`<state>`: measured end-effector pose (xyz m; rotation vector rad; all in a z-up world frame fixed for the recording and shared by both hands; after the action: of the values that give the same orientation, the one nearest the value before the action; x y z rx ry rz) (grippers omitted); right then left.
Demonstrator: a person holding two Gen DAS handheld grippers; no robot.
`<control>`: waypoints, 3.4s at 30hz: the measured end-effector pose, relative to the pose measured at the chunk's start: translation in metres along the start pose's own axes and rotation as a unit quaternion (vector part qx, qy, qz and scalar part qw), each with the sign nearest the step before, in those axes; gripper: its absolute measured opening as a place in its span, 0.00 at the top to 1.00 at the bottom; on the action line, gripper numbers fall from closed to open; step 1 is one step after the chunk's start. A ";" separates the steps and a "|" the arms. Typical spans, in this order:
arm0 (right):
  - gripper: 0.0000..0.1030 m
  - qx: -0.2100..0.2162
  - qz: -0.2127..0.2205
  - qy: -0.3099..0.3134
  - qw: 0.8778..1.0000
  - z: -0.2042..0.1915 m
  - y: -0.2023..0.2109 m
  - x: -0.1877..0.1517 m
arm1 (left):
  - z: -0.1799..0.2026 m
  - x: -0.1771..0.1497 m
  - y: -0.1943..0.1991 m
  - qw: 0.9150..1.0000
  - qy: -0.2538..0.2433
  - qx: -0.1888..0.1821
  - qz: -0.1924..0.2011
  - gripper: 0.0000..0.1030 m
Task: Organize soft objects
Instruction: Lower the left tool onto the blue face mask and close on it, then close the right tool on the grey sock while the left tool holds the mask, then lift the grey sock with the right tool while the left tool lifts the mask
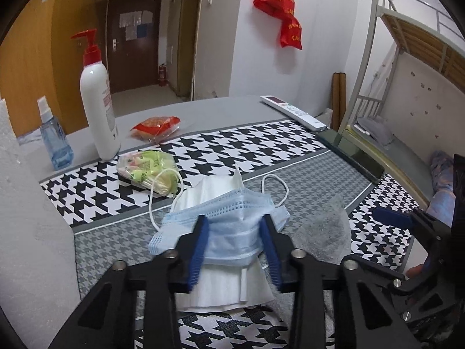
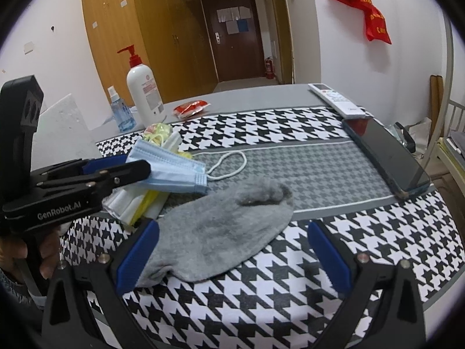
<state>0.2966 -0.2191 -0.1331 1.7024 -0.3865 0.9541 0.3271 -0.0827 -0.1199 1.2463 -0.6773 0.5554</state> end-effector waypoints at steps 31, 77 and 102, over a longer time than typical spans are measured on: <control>0.20 0.002 -0.066 0.056 0.996 -0.026 -0.033 -0.003 | -0.006 0.004 0.042 0.996 0.022 -0.060 0.069 0.83; 0.89 -0.009 0.067 0.030 0.997 -0.039 0.053 0.034 | -0.009 0.011 0.119 0.984 0.017 -0.042 0.171 0.83; 0.89 -0.004 0.116 0.039 0.993 -0.057 0.092 0.046 | -0.013 0.015 0.152 0.983 0.005 -0.021 0.180 0.83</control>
<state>0.2407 -0.1900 -0.0334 1.6311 -0.5446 1.1812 0.2315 -0.0341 -0.0100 1.0851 -0.9094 0.8403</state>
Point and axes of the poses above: each gripper's, at about its wrist camera, not at the fingertips, and y roughly against the way its jaws point, z to its right, x to its top, the point moved 5 cm from there along -y, roughly the way its jaws point, and after that the axes turned 5 degrees about y, right-handed, at the moved point
